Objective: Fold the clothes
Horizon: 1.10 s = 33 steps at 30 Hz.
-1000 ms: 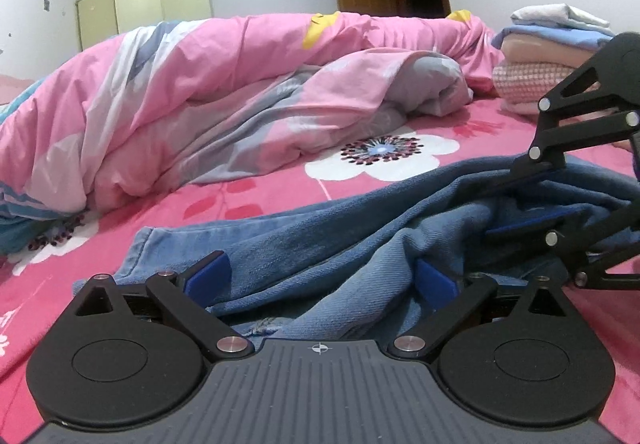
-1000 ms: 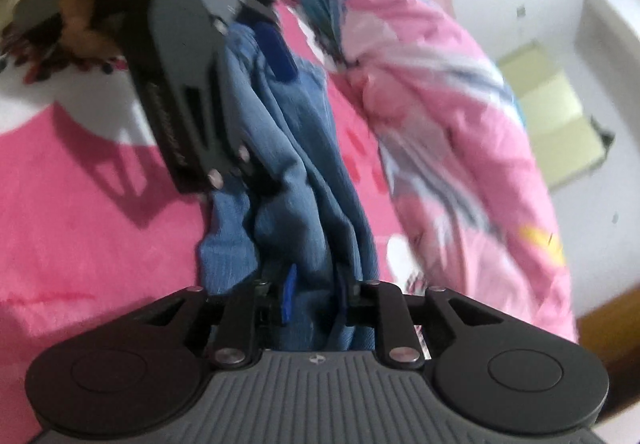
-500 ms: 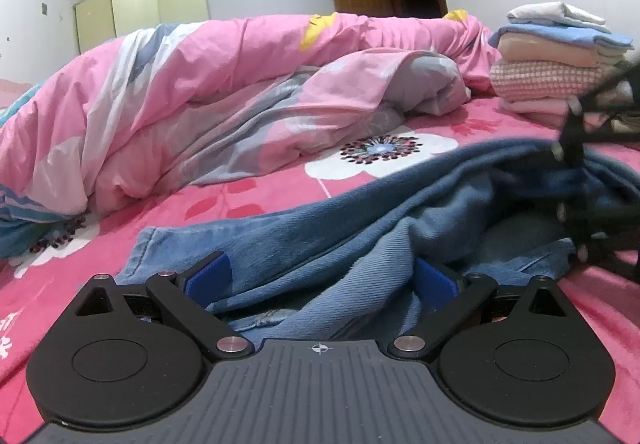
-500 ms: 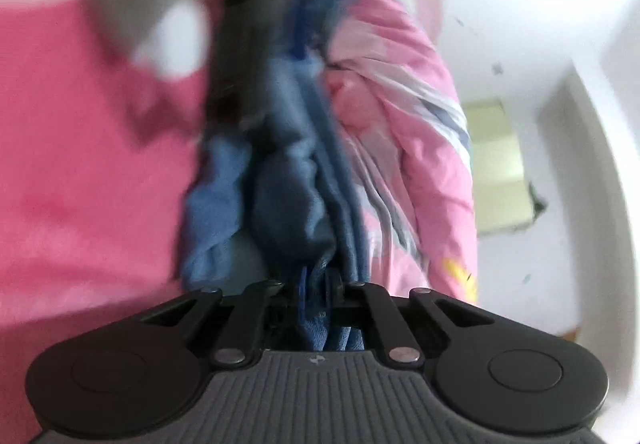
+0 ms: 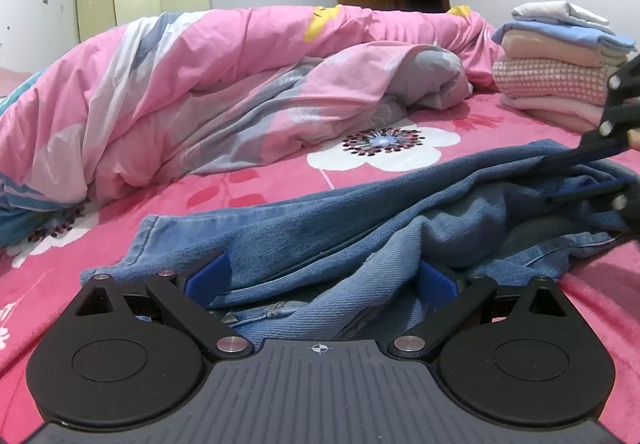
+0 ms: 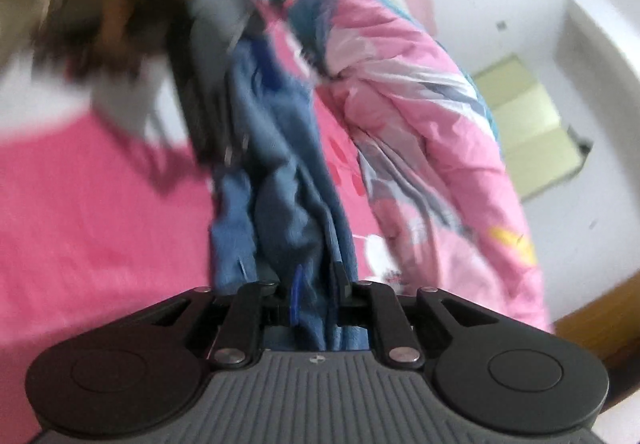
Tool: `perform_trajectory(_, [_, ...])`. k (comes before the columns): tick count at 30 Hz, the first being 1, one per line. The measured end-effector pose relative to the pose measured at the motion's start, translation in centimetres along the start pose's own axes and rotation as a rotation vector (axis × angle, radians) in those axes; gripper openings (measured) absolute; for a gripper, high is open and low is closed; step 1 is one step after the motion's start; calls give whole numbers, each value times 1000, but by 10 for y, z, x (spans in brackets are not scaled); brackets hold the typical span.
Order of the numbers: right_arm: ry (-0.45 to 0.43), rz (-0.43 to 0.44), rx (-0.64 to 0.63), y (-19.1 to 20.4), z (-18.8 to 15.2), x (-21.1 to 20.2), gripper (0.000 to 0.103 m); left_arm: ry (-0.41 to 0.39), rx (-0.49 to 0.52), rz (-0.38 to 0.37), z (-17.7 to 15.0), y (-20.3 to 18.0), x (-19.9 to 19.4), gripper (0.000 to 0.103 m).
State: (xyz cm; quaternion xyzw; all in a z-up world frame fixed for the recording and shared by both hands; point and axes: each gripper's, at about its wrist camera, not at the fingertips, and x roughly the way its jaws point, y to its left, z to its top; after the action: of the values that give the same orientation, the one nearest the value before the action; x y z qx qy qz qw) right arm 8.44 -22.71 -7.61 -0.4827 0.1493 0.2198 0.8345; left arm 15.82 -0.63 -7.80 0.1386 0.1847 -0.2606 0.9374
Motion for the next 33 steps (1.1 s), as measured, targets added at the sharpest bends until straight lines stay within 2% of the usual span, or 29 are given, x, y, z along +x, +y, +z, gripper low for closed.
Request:
perform_trajectory(3, [-39, 79, 91, -10, 11, 0, 13, 1, 2, 2, 0, -1, -1, 99])
perform_trajectory(10, [-83, 41, 197, -10, 18, 1, 13, 4, 2, -7, -2, 4, -2, 99])
perform_trajectory(13, [-87, 129, 236, -22, 18, 16, 14, 6, 2, -12, -3, 6, -3, 99])
perform_trajectory(15, [-101, 133, 158, -12, 17, 17, 14, 6, 7, -11, -2, 6, -3, 99])
perform_trajectory(18, [-95, 79, 13, 5, 18, 28, 16, 2, 26, -3, -3, 4, -5, 99])
perform_trajectory(19, [-98, 66, -30, 9, 18, 33, 18, -1, 33, 0, -3, 3, -6, 99])
perform_trajectory(21, [-104, 82, -77, 12, 19, 40, 32, -3, 39, 1, -4, 3, -7, 99])
perform_trajectory(24, [-81, 119, -134, 14, 19, 50, 33, -1, 33, -1, -6, 6, -8, 99])
perform_trajectory(25, [-72, 127, -144, 14, 19, 53, 32, -1, 31, -1, -6, 7, -8, 99])
perform_trajectory(26, [-68, 112, -138, 13, 20, 54, 27, -3, 32, 0, -6, 7, -9, 98])
perform_trajectory(27, [-64, 97, -132, 12, 20, 54, 10, -6, 34, 0, -6, 7, -10, 98])
perform_trajectory(31, [-68, 29, -8, 6, 27, 49, 6, -63, 18, -49, -5, 12, -21, 98])
perform_trajectory(33, [-54, -11, -53, 24, 24, 53, 6, -99, -5, -82, -3, 15, -27, 99])
